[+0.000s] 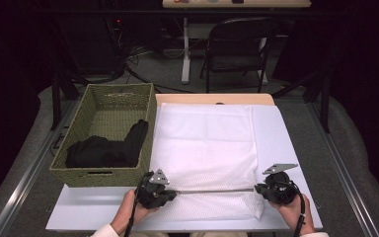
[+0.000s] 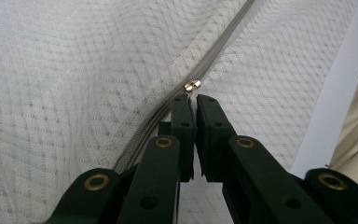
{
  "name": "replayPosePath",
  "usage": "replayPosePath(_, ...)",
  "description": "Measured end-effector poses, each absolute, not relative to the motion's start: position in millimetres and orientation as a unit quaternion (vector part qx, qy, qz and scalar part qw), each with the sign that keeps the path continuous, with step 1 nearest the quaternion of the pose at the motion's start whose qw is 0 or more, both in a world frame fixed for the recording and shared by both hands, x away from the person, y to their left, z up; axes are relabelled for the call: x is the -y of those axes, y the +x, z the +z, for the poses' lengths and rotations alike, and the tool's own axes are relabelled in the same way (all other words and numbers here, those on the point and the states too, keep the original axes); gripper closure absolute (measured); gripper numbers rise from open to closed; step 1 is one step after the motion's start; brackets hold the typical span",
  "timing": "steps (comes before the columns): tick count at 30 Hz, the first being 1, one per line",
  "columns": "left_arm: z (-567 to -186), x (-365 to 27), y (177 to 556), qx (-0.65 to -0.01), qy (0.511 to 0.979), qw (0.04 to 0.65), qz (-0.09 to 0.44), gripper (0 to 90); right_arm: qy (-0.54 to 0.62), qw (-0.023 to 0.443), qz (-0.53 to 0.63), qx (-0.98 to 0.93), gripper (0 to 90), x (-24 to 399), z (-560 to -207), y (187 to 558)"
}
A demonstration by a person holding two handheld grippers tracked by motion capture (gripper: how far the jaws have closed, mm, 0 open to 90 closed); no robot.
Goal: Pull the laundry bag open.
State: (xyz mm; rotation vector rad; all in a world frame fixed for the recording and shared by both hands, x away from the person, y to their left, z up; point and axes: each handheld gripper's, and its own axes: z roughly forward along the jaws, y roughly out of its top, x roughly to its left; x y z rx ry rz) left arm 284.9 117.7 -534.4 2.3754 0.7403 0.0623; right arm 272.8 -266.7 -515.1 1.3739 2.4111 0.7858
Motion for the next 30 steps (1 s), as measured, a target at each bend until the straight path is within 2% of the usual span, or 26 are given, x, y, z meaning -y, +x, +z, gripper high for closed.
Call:
replayPosePath(4, -534.9, -120.6, 284.0, -0.287, 0.903, 0.319, 0.021, 86.3, 0.474, 0.131, 0.271, -0.828, 85.8, 266.3, -514.6, 272.4)
replayPosePath(5, -534.7, -122.7, 284.1, -0.285, 0.908, 0.304, 0.040, 90.0, 0.475, 0.133, 0.269, -0.827, 85.9, 266.1, -514.3, 272.2)
replayPosePath(7, -535.2, -135.3, 288.5, -0.308, 0.898, 0.312, 0.027, 90.0, 0.482, 0.166, 0.239, -0.827, 85.9, 268.6, -514.2, 272.1)
replayPosePath(9, -531.5, -143.7, 288.1, -0.312, 0.895, 0.317, 0.028, 90.0, 0.499, 0.139, 0.268, -0.812, 85.9, 281.5, -515.7, 274.2)
replayPosePath(16, -535.9, -131.0, 287.5, -0.296, 0.901, 0.316, 0.022, 89.7, 0.485, 0.137, 0.277, -0.818, 85.7, 275.6, -513.1, 273.6)
replayPosePath(20, -536.8, -117.6, 292.3, -0.291, 0.902, 0.319, 0.015, 77.0, 0.478, 0.143, 0.276, -0.821, 85.6, 272.8, -511.4, 272.7)
replayPosePath(23, -538.8, -107.3, 299.5, -0.287, 0.904, 0.317, 0.003, 73.0, 0.478, 0.143, 0.276, -0.821, 85.5, 272.6, -511.6, 272.1)
replayPosePath(30, -543.1, -97.4, 304.2, -0.278, 0.908, 0.313, -0.010, 75.7, 0.478, 0.148, 0.282, -0.819, 85.4, 272.6, -509.8, 268.8)
